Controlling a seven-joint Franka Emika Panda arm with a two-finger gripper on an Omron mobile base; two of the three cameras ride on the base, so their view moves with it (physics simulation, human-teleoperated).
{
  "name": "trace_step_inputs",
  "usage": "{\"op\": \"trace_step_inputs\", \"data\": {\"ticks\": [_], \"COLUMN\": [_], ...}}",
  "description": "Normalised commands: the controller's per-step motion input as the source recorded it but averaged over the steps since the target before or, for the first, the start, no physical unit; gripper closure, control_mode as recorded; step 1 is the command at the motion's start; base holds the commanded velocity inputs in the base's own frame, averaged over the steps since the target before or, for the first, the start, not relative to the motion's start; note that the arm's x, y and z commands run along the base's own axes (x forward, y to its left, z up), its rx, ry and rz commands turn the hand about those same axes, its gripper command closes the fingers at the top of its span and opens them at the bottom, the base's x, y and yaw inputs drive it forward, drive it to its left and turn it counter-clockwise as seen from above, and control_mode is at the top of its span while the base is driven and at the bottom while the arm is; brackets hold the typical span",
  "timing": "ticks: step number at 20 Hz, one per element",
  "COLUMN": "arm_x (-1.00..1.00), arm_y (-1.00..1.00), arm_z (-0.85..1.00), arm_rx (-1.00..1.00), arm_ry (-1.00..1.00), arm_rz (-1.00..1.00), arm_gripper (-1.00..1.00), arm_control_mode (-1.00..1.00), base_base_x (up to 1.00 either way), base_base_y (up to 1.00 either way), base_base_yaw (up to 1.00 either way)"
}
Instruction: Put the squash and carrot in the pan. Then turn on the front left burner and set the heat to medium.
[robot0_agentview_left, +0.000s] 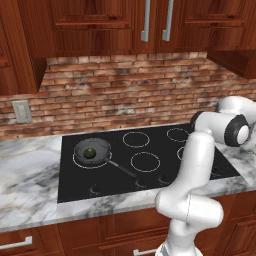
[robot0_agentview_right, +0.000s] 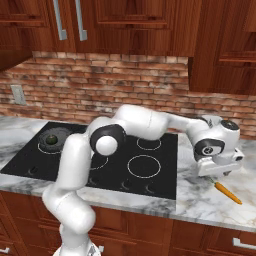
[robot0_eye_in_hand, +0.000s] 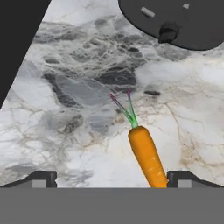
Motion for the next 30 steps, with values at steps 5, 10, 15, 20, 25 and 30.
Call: {"op": "trace_step_inputs", "data": {"ticks": [5, 10, 15, 20, 25, 30], "arm_x": [0.21, -0.01, -0.07, 0.00, 0.00, 0.00], "arm_y": [0.00, -0.11, -0.13, -0.04, -0.11, -0.14], "arm_z": [-0.45, -0.54, -0.09, 0.00, -0.07, -0.23], "arm_rx": [0.04, 0.09, 0.04, 0.00, 0.00, 0.00], "arm_ry": [0.00, 0.00, 0.00, 0.00, 0.00, 0.00], "arm_rz": [-0.06, 0.00, 0.01, 0.06, 0.06, 0.04], "arm_gripper": [-1.00, -1.00, -1.00, -1.00, -1.00, -1.00], "arm_control_mode": [-1.00, -1.00, -1.00, -1.00, -1.00, -1.00], "base_base_x": [0.00, 0.00, 0.00, 0.00, 0.00, 0.00], "base_base_y": [0.00, 0.00, 0.00, 0.00, 0.00, 0.00], "base_base_yaw": [0.00, 0.00, 0.00, 0.00, 0.00, 0.00]}}
